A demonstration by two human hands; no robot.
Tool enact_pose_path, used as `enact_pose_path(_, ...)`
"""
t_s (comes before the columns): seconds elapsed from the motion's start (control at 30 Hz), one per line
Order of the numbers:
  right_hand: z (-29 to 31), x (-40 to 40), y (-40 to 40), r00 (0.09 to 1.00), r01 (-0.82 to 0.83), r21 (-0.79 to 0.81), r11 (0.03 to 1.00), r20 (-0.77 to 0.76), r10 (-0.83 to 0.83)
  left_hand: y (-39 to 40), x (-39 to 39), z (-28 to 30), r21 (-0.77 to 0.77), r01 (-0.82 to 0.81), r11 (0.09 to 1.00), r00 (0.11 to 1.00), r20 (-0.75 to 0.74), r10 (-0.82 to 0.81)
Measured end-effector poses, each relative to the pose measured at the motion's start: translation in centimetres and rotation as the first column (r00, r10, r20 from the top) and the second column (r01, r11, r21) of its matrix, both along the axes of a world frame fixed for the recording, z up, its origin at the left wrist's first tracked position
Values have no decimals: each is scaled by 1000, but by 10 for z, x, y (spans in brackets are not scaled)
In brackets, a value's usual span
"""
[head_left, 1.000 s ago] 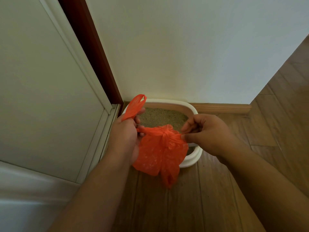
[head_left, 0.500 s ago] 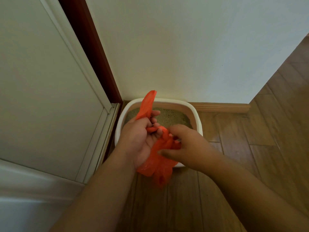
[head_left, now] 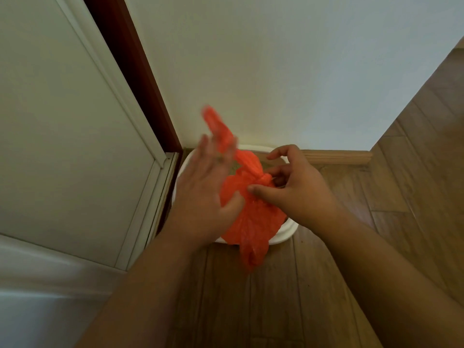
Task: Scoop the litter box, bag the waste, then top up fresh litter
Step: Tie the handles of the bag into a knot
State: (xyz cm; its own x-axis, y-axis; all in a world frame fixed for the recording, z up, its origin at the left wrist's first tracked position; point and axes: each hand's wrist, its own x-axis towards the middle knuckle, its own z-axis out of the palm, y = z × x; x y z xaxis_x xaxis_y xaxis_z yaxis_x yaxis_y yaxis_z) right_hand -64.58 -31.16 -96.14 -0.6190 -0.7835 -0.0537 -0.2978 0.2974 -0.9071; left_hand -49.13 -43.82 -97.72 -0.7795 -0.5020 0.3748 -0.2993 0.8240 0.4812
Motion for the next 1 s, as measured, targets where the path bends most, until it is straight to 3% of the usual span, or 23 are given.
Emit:
enact_pose_path(0.1, 3, 2, -1, 999, -18, -38, 999, 44, 19, 5, 1, -8, 60, 165, 984, 967, 186, -173)
enact_pose_path(0.27, 8, 4, 1, 1000, -12, -92, 996, 10, 13, 6, -5, -13, 367, 104, 924, 967, 179, -180)
enact_pose_path(0.53, 9, -1, 3, 965, -223, -36, 974, -150, 216, 7, -10, -11, 298, -26, 954, 994, 109, -7)
enact_pose_path(0.73, 11, 0, 2, 966, -172, -79, 982, -206, 153, 7, -10, -7, 156, -84, 984, 994, 89, 70)
enact_pose_path(0.87, 14, -1, 1, 976, -129, -117, 985, -189, 105, -4, -1, -9, 335, -75, 939, 968, 252, -13)
enact_pose_path(1.0, 17, -3, -1, 978, -108, -112, 988, -190, 85, -12, 1, -10, 470, -59, 881, 981, 190, -36)
